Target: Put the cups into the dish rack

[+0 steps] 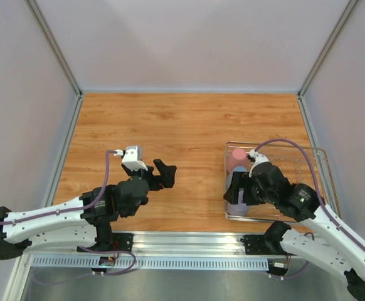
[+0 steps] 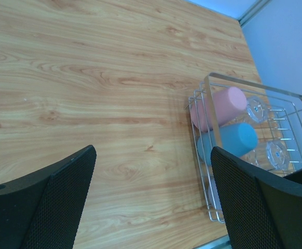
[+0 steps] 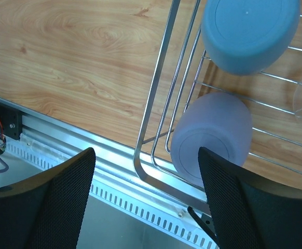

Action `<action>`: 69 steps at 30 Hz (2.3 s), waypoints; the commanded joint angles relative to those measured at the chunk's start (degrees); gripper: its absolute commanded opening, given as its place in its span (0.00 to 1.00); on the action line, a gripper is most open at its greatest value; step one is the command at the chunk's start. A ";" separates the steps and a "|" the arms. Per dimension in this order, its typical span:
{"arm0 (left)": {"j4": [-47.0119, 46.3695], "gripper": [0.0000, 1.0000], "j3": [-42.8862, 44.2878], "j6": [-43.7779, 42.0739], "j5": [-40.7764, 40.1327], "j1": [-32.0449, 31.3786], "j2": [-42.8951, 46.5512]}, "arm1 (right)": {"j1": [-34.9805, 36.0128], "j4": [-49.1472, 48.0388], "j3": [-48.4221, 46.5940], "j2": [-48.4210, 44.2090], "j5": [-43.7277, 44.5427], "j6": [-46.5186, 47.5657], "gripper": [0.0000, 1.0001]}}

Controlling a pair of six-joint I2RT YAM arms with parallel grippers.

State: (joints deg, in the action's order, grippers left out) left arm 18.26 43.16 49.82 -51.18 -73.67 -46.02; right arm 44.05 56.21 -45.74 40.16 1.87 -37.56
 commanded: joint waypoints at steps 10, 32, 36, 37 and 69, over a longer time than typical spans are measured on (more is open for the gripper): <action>0.81 1.00 0.35 -0.69 0.02 0.28 0.84 | 0.07 12.17 -10.94 2.44 3.84 1.08 1.00; 24.54 1.00 41.03 -18.27 43.56 46.45 -20.69 | -31.75 1.10 -62.20 34.12 1.72 16.90 1.00; 26.55 1.00 44.73 -21.95 49.07 54.06 -18.59 | -31.75 -6.95 -49.58 22.88 5.78 18.84 1.00; 27.35 1.00 45.26 -24.66 47.94 54.33 -17.97 | -31.75 -8.99 -46.14 16.68 5.08 19.28 1.00; 28.59 1.00 18.55 -28.64 45.03 54.33 9.90 | -31.75 -17.80 -9.72 -15.03 1.30 15.77 1.00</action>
State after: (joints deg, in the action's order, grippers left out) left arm 47.18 62.30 22.63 -6.48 -19.40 -35.68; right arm 12.29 40.45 -54.65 24.01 4.40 -21.37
